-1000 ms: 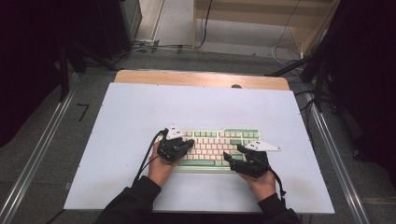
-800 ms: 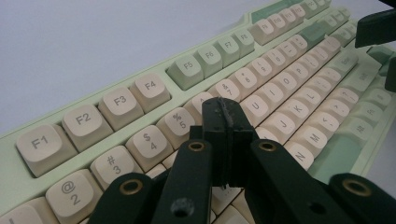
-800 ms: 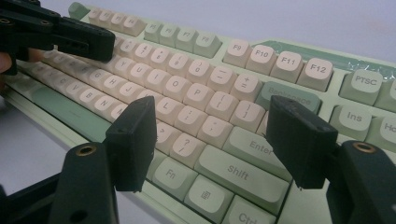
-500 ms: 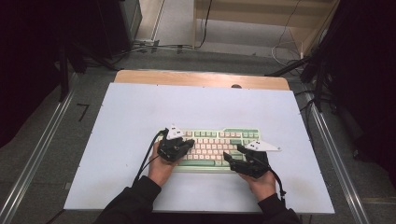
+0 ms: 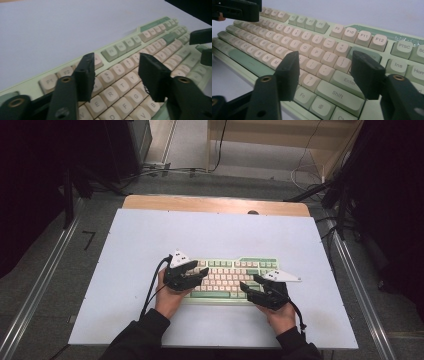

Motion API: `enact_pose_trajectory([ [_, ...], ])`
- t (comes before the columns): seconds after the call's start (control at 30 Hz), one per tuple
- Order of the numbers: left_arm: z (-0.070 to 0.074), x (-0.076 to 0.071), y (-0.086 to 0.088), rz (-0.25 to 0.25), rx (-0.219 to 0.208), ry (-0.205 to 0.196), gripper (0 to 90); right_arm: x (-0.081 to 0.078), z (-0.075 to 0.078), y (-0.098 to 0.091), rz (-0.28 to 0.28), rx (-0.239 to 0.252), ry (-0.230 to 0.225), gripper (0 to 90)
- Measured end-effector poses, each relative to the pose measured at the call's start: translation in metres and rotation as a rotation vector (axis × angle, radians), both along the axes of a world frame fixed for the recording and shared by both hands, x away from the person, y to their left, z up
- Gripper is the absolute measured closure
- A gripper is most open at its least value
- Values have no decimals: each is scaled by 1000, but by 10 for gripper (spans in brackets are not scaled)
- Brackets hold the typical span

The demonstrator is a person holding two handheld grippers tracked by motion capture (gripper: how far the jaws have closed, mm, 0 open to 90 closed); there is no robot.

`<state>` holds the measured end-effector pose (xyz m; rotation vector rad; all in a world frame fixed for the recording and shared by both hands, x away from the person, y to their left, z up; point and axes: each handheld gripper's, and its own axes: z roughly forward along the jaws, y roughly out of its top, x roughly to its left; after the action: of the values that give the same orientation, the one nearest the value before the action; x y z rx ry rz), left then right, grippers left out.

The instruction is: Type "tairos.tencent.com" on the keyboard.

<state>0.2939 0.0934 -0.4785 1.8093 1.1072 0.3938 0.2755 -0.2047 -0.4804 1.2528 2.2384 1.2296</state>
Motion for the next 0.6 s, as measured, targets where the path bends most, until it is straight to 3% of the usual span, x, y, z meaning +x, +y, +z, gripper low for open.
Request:
enact_pose_trajectory([
  [0.17, 2, -4, 7, 36, 9, -13, 390, 0, 3, 3, 10, 4, -19, 634],
  [0.33, 2, -9, 14, 58, 9, -12, 389, 2, 3, 8, 39, 21, -19, 855],
  [0.6, 3, -17, 29, 104, 5, -12, 390, 7, 2, 21, 102, 12, -1, 876],
])
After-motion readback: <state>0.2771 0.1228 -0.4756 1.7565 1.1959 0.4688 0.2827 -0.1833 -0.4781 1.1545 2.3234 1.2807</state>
